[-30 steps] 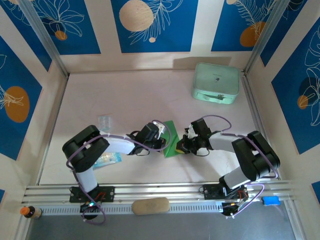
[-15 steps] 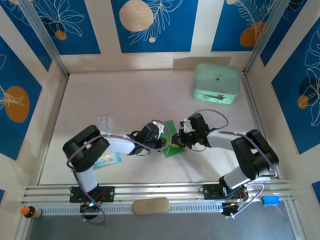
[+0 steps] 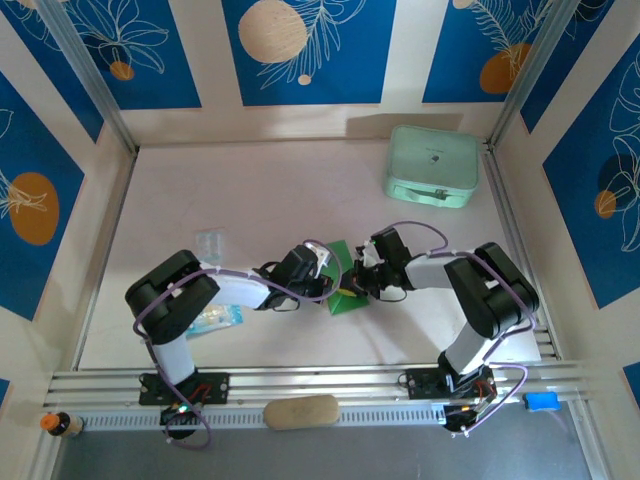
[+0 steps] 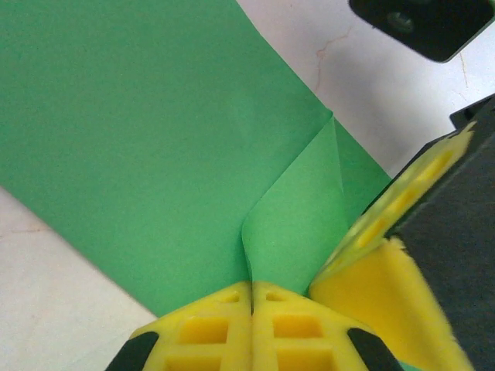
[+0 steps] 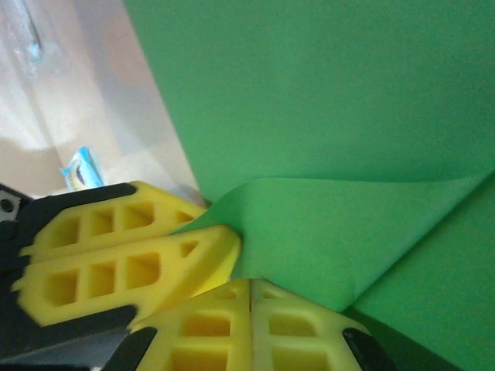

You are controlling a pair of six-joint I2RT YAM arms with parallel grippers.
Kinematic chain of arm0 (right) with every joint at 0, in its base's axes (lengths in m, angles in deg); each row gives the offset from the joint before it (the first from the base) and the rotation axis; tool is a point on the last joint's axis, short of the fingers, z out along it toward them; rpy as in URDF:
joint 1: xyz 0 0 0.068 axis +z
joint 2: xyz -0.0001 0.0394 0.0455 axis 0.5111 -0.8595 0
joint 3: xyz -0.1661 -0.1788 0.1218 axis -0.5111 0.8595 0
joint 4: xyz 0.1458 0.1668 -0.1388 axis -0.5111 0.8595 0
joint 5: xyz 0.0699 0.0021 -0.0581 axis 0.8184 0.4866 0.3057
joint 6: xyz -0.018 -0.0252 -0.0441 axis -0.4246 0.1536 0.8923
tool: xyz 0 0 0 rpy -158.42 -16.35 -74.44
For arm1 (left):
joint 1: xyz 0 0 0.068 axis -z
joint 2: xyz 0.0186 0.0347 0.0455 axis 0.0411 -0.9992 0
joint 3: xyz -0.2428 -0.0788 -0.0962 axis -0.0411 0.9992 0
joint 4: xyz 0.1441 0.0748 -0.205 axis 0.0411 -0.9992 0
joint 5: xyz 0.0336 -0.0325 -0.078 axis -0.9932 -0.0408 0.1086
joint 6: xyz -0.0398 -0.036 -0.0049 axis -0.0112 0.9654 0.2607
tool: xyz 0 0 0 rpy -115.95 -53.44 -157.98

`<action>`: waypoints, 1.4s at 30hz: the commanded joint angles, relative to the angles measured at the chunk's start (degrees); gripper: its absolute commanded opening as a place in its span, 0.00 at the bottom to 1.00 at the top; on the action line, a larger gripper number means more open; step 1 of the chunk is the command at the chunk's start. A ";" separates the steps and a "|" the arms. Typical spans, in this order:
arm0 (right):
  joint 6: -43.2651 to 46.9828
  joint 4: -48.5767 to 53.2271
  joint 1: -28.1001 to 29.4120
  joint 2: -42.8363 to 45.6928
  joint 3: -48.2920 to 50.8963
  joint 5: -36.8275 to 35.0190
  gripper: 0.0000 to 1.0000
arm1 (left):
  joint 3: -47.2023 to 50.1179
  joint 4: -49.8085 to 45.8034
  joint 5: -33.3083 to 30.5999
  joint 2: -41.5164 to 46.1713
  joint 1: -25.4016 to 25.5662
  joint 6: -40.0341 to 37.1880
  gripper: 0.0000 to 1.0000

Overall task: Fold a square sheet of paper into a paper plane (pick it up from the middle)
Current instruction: Fold the triangle a second time at the center of the table.

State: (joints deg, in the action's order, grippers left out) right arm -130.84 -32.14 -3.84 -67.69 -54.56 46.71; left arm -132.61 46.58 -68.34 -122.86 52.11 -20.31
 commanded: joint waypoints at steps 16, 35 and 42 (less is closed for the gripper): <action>3.40 4.50 -2.20 0.66 -4.71 0.26 0.00 | -1.25 -4.13 2.40 -2.39 -0.53 -0.46 0.01; 4.14 5.95 -5.07 1.10 -4.62 -0.33 0.00 | -1.14 -5.54 2.06 -2.21 -0.54 -1.41 0.01; 7.21 5.74 -6.12 -4.21 -2.67 -6.62 0.00 | -1.43 -5.62 2.41 -2.06 -0.54 -1.50 0.01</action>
State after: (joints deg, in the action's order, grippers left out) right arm -125.42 -27.59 -9.52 -69.22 -58.54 42.80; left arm -133.71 45.58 -66.85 -123.56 52.07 -20.40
